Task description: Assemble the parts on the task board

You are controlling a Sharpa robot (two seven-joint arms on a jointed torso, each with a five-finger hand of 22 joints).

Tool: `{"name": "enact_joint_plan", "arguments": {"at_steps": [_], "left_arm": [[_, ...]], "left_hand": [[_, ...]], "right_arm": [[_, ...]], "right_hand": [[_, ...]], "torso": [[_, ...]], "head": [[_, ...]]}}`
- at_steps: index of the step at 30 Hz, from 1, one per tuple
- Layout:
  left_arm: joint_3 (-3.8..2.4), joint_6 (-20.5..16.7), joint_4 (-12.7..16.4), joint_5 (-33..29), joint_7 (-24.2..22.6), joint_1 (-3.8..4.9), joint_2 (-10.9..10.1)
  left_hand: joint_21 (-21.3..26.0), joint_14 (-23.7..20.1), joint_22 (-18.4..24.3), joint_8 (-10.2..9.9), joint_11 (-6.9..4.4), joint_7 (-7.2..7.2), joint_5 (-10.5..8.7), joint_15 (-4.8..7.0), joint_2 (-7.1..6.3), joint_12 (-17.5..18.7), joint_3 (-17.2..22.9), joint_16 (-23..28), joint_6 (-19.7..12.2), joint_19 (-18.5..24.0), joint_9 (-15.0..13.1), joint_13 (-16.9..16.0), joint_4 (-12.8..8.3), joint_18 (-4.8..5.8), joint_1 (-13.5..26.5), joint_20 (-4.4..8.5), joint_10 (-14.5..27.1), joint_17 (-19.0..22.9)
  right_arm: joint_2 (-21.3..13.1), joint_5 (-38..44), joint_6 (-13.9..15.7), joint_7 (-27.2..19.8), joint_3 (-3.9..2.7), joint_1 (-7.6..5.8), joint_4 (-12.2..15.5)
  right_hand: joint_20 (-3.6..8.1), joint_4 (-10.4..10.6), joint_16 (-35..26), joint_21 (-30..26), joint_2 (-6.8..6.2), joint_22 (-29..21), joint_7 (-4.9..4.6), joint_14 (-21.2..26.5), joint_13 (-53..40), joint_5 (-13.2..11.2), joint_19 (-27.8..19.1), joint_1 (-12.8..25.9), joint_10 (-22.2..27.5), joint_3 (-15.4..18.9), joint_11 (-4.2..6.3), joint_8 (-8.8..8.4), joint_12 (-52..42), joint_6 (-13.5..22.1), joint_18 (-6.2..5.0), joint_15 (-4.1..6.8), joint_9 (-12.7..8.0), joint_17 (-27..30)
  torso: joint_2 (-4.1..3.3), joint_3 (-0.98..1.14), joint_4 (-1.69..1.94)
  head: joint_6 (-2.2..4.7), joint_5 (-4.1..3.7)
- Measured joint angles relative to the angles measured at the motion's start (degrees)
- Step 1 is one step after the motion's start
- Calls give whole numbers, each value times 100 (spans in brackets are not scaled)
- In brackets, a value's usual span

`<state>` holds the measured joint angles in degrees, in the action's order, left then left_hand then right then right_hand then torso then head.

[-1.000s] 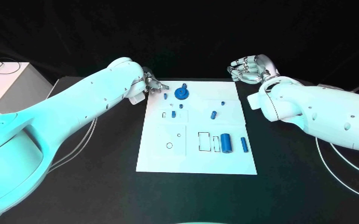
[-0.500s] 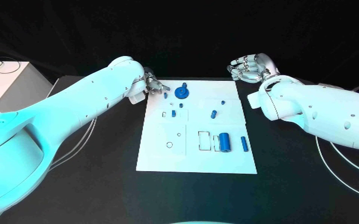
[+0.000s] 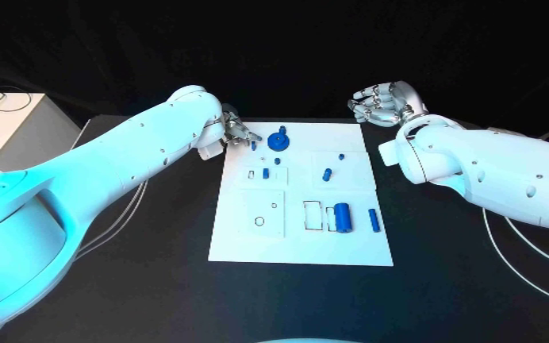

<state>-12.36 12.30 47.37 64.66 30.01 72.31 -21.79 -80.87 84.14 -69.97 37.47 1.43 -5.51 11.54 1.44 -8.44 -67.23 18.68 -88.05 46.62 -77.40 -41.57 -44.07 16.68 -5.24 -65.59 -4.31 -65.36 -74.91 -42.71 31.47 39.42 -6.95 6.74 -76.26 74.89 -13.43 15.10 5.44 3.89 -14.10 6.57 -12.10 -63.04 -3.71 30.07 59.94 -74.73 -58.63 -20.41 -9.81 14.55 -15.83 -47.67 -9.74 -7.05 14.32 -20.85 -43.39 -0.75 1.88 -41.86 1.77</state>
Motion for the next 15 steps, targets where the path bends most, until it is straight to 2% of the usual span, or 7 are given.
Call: {"name": "enact_joint_plan", "arguments": {"at_steps": [15], "left_arm": [[1, 3, 80, 0, 3, 0, -16]], "left_hand": [[-23, -20, -56, 166, -40, 19, 0, 61, 45, -29, 160, -22, 19, -32, -201, -14, -2, 0, -152, 32, -40, 0]], "right_arm": [[24, 17, -1, 3, 0, 1, -29]], "right_hand": [[0, 0, 0, 0, 0, -8, 0, 21, 0, 0, 0, 0, 0, 0, 0, 0, 22, 0, 0, -21, 0, 7]], "torso": [[-4, 3, -1]], "head": [[-6, 21]]}}
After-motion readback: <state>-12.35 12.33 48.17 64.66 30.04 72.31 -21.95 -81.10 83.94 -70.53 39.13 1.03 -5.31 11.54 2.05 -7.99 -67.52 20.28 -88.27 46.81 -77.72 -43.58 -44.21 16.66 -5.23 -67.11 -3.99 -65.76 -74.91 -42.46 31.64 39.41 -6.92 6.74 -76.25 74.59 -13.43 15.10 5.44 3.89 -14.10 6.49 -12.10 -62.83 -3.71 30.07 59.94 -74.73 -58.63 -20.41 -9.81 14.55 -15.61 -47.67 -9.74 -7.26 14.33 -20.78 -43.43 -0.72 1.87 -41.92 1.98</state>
